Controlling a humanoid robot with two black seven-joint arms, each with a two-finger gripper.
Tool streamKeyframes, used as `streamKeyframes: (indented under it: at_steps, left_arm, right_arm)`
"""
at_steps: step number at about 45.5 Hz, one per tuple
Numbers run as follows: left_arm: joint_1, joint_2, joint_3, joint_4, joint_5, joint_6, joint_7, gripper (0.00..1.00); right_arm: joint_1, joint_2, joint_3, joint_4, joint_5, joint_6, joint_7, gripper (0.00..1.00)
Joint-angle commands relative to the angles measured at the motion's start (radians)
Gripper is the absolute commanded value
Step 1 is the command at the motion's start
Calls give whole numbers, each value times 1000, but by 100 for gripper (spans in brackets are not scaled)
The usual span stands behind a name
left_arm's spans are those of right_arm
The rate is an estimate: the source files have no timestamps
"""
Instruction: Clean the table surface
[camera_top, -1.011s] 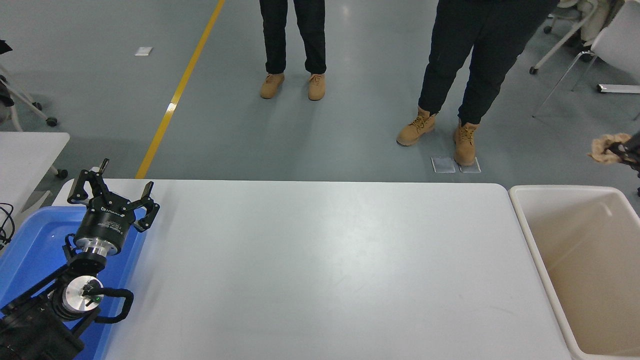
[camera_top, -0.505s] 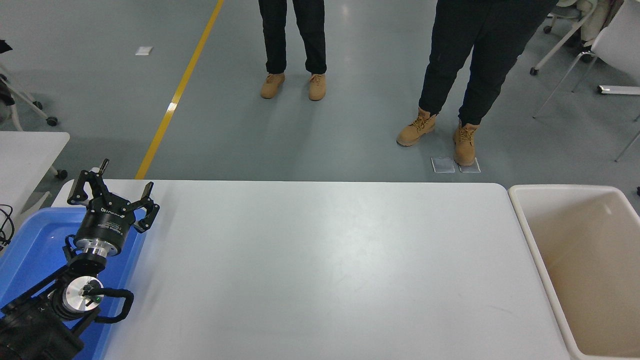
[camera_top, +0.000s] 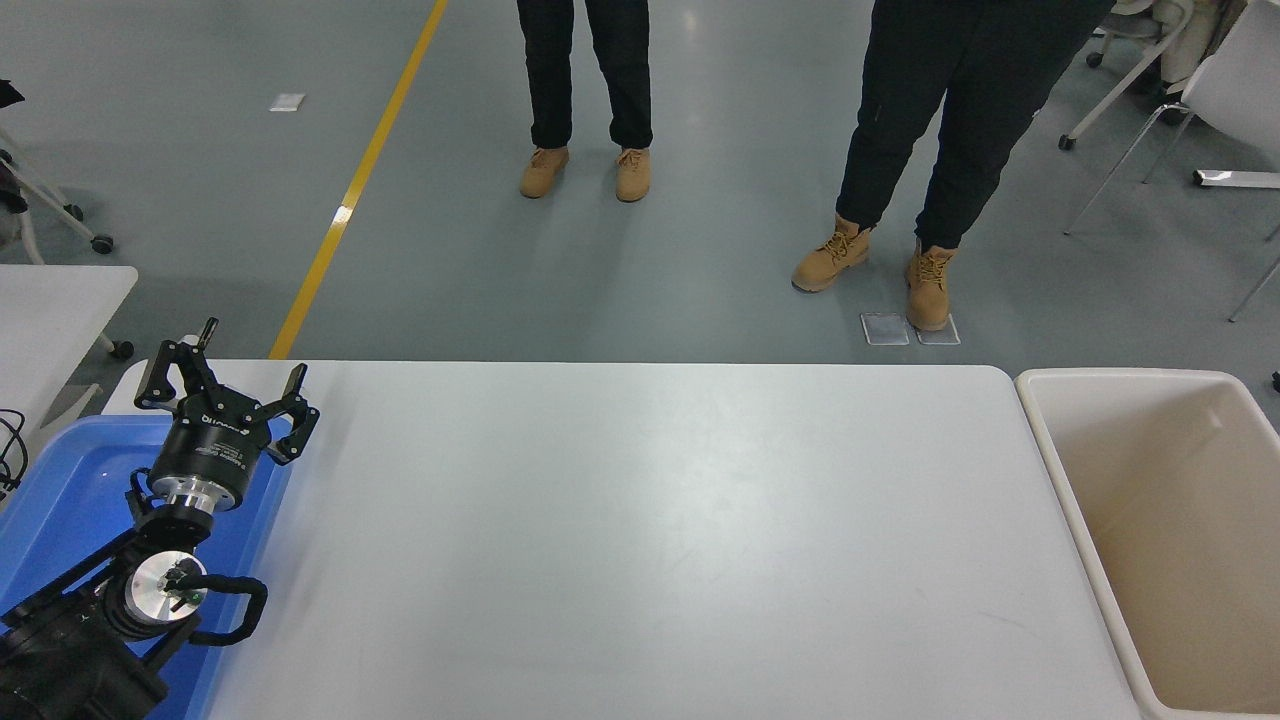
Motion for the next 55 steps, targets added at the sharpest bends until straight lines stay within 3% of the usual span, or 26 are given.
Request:
streamKeyframes:
  at_steps: [1,55]
  left_arm:
    - [1,0,0,0,1,0,0,99]
    - [0,0,0,0,1,0,0,99]
  right_arm:
    - [-50,78,0,-69,4,-40,-23,0]
    - [-154,325,-8,-92,-14,-238,-31,0]
